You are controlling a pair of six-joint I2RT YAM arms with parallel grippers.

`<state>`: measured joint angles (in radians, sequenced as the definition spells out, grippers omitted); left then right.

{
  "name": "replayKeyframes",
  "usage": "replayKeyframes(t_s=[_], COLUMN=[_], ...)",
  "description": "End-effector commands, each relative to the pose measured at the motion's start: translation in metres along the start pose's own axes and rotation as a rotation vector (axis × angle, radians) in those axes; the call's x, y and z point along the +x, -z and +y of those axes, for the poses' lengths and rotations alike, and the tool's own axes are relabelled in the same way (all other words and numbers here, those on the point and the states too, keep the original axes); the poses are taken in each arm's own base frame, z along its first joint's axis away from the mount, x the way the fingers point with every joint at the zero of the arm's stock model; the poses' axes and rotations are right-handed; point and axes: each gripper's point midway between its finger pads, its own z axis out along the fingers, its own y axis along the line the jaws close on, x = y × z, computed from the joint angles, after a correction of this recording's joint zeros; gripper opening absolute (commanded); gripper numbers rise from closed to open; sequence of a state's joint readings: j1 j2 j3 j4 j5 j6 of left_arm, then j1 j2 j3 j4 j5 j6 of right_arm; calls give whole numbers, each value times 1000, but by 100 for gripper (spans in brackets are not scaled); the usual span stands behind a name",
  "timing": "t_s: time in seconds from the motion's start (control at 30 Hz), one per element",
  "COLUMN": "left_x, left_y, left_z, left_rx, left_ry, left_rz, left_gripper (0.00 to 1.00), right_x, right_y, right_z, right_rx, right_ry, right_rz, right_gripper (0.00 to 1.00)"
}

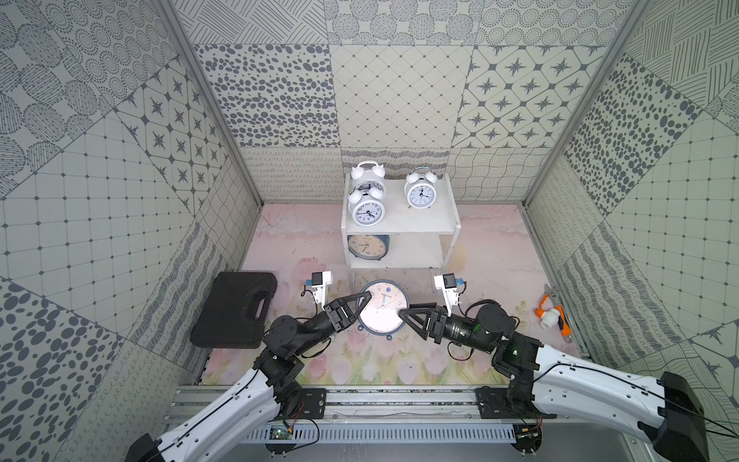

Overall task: Place the alarm clocks on the shelf by style
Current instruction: Place the alarm on the shelf.

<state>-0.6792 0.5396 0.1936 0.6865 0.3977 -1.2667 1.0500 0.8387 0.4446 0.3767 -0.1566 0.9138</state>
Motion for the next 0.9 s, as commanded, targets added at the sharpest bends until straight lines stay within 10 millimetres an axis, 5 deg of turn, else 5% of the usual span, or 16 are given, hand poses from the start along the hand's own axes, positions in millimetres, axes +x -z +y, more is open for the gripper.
replayKeyframes(t_s=[0.0, 0.57, 0.73, 0.87], left_x=[-10, 1, 7, 13], left_y=[2, 1, 1, 3], left_z=[-33, -8, 2, 5], left_rx=[131, 54, 10, -6], left_ry=[-42, -19, -22, -21], left_rz=[-46, -3, 30, 61], left_gripper=[20, 22, 54, 62], right_x=[-4, -3, -8, -17], right_y=[-3, -3, 5, 14], right_z=[11, 10, 13, 17], right_rx=[-71, -64, 1, 69], right_ry=[-21, -18, 64, 143], right_rz=[-26, -21, -1, 21], right_gripper=[60, 36, 32, 29])
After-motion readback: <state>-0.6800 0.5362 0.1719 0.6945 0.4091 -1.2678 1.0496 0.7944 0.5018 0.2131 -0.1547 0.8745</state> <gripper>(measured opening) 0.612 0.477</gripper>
